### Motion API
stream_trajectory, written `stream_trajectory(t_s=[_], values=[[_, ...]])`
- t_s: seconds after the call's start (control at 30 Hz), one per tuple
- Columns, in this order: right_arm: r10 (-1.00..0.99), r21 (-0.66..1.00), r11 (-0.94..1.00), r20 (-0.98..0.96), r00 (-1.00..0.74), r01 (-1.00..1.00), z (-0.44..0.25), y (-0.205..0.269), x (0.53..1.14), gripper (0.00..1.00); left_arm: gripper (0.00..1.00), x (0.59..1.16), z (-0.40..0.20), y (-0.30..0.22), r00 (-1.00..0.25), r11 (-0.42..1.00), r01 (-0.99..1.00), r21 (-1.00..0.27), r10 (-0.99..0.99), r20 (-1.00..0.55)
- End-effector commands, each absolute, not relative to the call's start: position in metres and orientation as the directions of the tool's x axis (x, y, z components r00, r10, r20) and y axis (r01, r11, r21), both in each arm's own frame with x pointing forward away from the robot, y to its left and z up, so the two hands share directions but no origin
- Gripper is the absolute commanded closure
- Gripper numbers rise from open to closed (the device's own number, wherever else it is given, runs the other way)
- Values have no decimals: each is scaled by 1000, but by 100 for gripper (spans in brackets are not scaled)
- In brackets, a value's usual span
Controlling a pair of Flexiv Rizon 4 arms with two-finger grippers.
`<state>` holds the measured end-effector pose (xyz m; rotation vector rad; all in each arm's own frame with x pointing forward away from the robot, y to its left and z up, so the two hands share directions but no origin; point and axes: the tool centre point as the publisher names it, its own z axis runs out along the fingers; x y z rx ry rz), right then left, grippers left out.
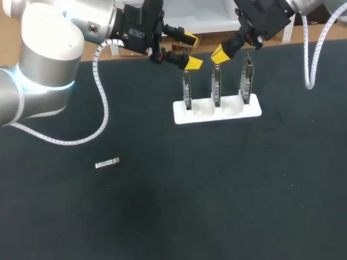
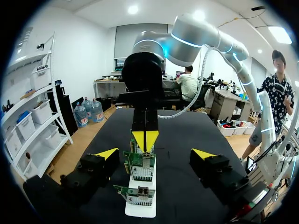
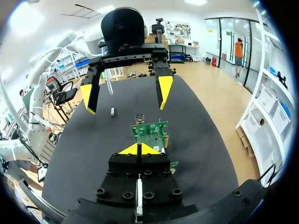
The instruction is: Pick up the optical module with the left hand, and insert it into the network port with the right hand.
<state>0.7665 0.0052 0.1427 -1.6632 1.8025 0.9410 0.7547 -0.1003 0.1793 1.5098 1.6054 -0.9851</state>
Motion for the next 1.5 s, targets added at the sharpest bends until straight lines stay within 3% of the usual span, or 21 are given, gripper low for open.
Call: stream_trajectory(t_s=[0.03, 1.5], values=[[-637, 151, 11, -761, -123, -988, 135, 6, 767, 100, 0, 756, 180, -101, -65, 24, 998, -60, 459, -886], [-608, 100, 9, -789, -85, -995, 164, 12, 770, 100, 0, 756, 180, -101, -65, 24, 998, -60, 459, -886]])
